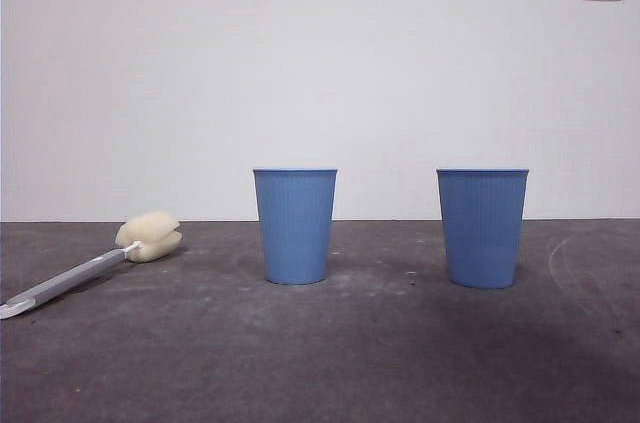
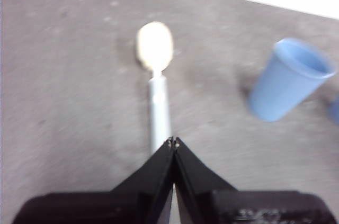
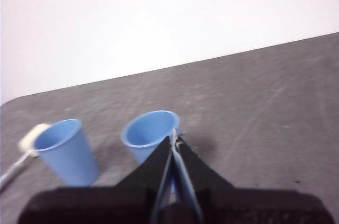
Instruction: Pick up the cup brush,pick up the cup,insert the brush into the cup,clean the cup,put the cup brush back,put the cup back to the fixed position on the table
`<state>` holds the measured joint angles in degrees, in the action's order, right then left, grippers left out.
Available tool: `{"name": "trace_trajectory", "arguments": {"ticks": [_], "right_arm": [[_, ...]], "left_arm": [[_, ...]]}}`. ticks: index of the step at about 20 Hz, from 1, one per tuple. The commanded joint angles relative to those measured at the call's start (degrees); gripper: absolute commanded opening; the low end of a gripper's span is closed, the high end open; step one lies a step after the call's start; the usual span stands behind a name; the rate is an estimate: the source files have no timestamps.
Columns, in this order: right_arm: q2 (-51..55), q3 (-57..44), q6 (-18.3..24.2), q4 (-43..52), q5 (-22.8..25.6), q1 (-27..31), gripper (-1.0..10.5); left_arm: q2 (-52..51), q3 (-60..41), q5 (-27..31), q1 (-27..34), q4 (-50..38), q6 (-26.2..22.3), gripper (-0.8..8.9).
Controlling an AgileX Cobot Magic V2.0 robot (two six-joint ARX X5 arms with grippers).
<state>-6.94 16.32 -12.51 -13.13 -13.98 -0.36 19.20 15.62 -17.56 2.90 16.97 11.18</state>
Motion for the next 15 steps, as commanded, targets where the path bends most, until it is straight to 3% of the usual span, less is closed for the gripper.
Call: {"name": "trace_trajectory", "arguments": {"ticks": [1,5,9,15], "right_arm": [[-4.33,6.19,1.05,-4.13,-3.96,0.00,-0.1],[-13.42,19.58,10.03,-18.38,-10.36,0.00,-0.1],[-19.69,30.84,16.44,-31.36,-11.65,0.00,-0.1],[-23.89,39.36,20.28,-39.85,-11.58,0.00,0.0]], "left_arm": [[1.53,5.81,-3.63,0.02,5.70,0.57,-0.07],[3.76,16.61,-8.70,0.02,18.49,-4.17,-0.07],[4.46,25.88,-9.70,-0.09,29.18,-8.50,-0.07],[5.64,31.85,-9.55,-1.90,34.77,-11.02,-0.06]]}}
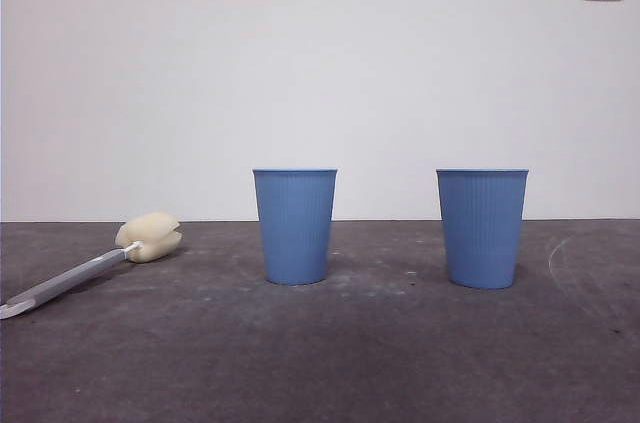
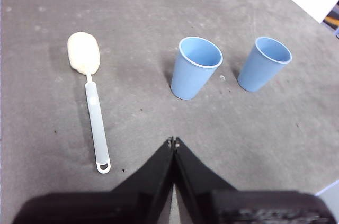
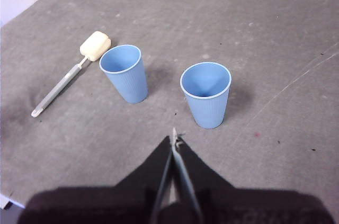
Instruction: Pick up the cup brush,pick up the cup,insert the brush into the cup,clean the cup,put the cup brush back,put the cup back to the fixed position on the table
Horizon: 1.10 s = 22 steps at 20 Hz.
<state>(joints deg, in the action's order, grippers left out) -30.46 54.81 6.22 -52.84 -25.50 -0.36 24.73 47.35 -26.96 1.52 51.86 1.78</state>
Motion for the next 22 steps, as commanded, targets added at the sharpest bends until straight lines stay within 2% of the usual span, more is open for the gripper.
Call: {"name": "trace_trajectory", "arguments": {"ticks": [1,2,3,4,5,6,7,13,17,22], "right_arm": [[-0.55,1.36,1.55,-0.24,-0.04,0.00,0.1],[-0.59,1.68,1.55,-0.33,-0.04,0.00,0.2],[-0.57,1.90,1.55,-0.33,-0.04,0.00,1.0],[-0.57,2.10,1.53,-0.33,-0.04,0.00,2.5],[-0.59,2.21,1.49,-0.33,-0.04,0.00,4.1],[-0.59,2.25,1.27,-0.35,-0.02,0.00,5.4],[-0.83,2.25,1.27,-0.44,-0.02,0.00,5.8],[-1.57,2.36,1.29,-1.36,-0.07,0.00,5.7],[-1.66,2.36,1.29,-1.27,-0.04,0.00,5.7],[-2.40,2.36,1.29,-1.27,-0.07,-0.04,5.7]], "left_arm": [[0.17,0.13,-0.33,-0.87,-0.04,-1.60,-0.04],[0.31,0.13,-0.48,-1.14,0.24,-1.60,0.01],[0.42,0.13,-0.48,-1.31,0.59,-1.55,0.30],[0.50,0.13,-0.50,-1.42,0.79,-1.46,1.60],[0.66,0.15,-0.50,-1.46,0.81,-1.29,3.75],[0.74,0.15,-0.50,-1.46,0.79,-0.70,5.91],[0.87,0.22,-0.52,-1.46,0.81,-0.42,6.73],[3.34,0.85,-1.55,-1.46,0.61,-0.55,6.68],[8.98,0.85,-1.44,-1.46,-0.61,-0.94,6.59],[22.67,0.85,4.87,-1.92,-5.84,-3.58,6.56]]}}
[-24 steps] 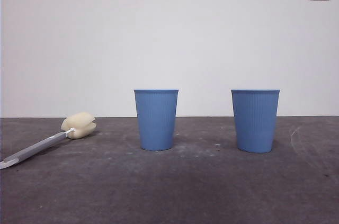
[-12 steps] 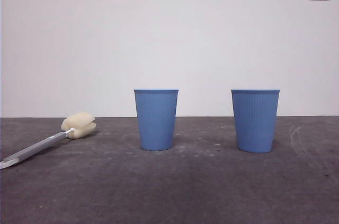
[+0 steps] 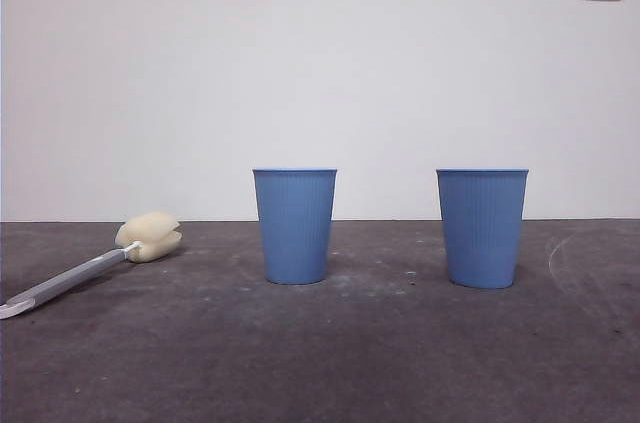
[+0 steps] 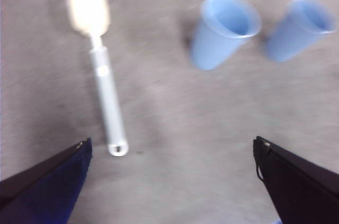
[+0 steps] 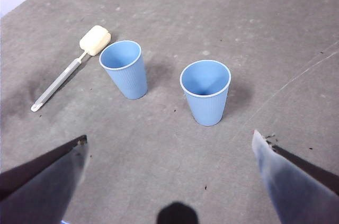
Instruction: Pick up the cup brush,pick up the cup,insert the brush into the cup,clean the cup,put the cup brush back,put the cup back to the fixed position on the table
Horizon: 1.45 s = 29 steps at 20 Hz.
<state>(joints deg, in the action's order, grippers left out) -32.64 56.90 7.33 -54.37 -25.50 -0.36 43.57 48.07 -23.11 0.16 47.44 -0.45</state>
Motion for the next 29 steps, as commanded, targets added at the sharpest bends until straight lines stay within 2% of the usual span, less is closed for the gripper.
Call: {"name": "trace_trajectory", "arguments": {"ticks": [1,9,12,17,18,19,23,26,29], "right_arm": [[-0.28,0.26,0.17,0.24,-0.07,-0.04,5.7],[-2.49,0.28,0.17,0.15,-0.04,-0.04,5.7],[-3.37,0.26,0.17,0.22,-0.07,-0.04,5.7],[-3.96,0.26,0.17,0.33,-0.04,-0.04,5.7],[-3.96,0.28,0.17,0.33,-0.04,-0.04,5.7],[-3.96,0.26,0.17,0.33,-0.07,-0.04,5.7],[-3.96,0.26,0.17,0.28,-0.04,-0.04,5.7],[-3.96,0.26,0.17,0.28,-0.07,-0.04,5.7],[-3.96,0.26,0.17,0.26,-0.04,-0.04,5.7]], "left_arm": [[7.48,0.13,2.47,-1.11,-2.99,-1.42,6.56],[34.03,0.13,14.62,-9.66,-16.04,-1.75,6.56],[39.85,0.13,19.06,-11.63,-19.91,-1.70,6.56],[44.94,0.13,21.18,-12.26,-21.92,0.31,6.54],[45.53,0.13,21.44,-12.26,-21.92,0.68,6.21],[46.01,0.13,21.44,-12.26,-21.84,0.68,5.35],[46.60,0.13,21.16,-12.26,-21.88,0.87,3.19],[46.60,0.13,20.94,-12.26,-21.77,1.92,1.11],[46.60,0.13,18.27,-12.26,-21.84,1.95,-0.09]]}}
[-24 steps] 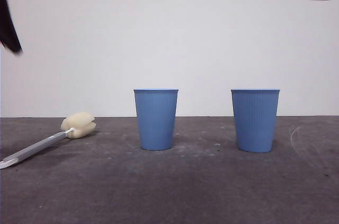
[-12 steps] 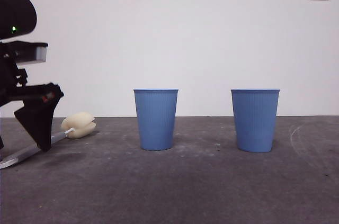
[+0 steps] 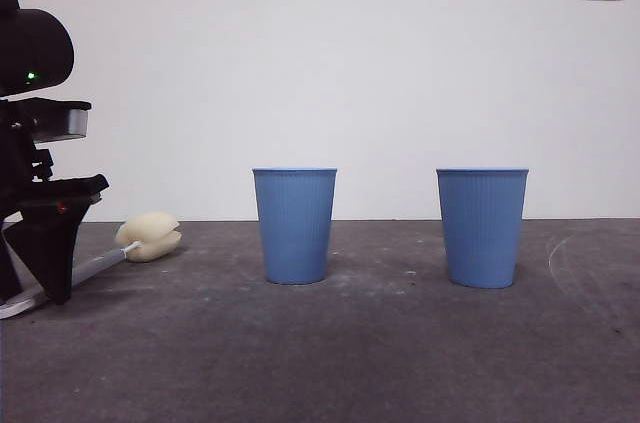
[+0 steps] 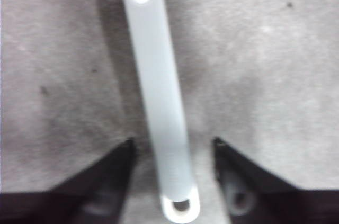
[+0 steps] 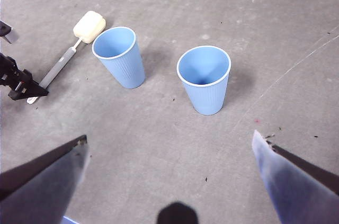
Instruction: Pick up the cup brush,pick up the cup,insert the brush into the cup,clean the cup,put the cup brush back,put the cup back to the fixed position on the table
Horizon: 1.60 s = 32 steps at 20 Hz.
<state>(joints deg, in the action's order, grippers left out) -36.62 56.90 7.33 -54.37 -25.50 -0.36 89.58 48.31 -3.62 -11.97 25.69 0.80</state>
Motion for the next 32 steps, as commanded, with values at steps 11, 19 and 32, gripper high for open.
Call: {"name": "trace_trajectory", "arguments": {"ticks": [11,19,32], "right_arm": [[-0.26,0.15,0.26,1.84,0.00,-0.59,5.7],[-2.80,-13.86,-6.64,17.64,-0.55,-3.08,5.7],[-11.78,-39.39,-14.19,59.45,19.98,-21.75,5.7]], "left_arm": [[-5.42,-0.11,-2.43,0.63,0.17,-0.96,-0.09],[-28.04,-0.11,-7.32,1.53,6.67,-1.07,-0.08],[-43.82,-0.11,-10.32,1.53,17.11,-2.60,-0.08]]}}
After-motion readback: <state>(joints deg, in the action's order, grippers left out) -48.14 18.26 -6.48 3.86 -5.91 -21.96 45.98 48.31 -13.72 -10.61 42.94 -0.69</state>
